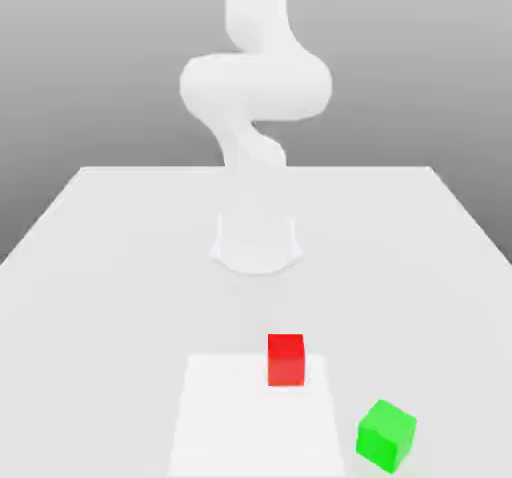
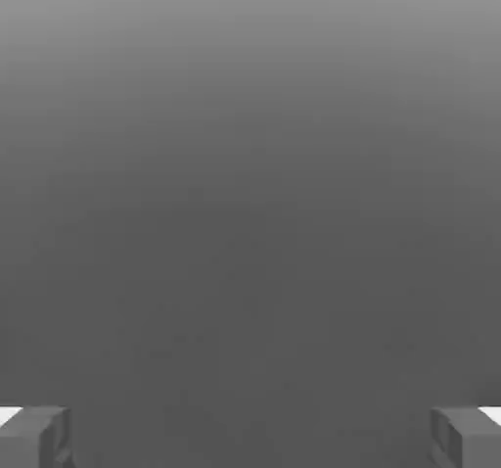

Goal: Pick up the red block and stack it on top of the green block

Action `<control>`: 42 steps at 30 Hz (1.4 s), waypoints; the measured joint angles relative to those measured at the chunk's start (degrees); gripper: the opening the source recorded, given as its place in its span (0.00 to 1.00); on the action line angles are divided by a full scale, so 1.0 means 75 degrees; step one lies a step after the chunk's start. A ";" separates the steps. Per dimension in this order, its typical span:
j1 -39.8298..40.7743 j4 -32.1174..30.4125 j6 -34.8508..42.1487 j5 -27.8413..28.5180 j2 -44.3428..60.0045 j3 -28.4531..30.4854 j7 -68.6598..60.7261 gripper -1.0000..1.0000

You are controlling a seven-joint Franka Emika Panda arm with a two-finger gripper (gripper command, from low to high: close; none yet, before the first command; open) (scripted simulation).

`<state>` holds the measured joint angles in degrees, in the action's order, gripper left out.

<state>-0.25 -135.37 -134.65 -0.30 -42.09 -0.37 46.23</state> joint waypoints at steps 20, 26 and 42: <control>-0.0276 -0.4010 -0.4287 0.0108 0.5742 -0.0535 0.0816 0.50; -0.0543 -0.3862 -0.5399 0.0489 0.7055 -0.0172 0.1099 0.00; -0.0679 -0.3684 -0.3372 0.0117 0.5214 -0.0437 0.1386 0.00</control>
<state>-5.34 -163.00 -159.94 0.58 -2.98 -3.65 56.62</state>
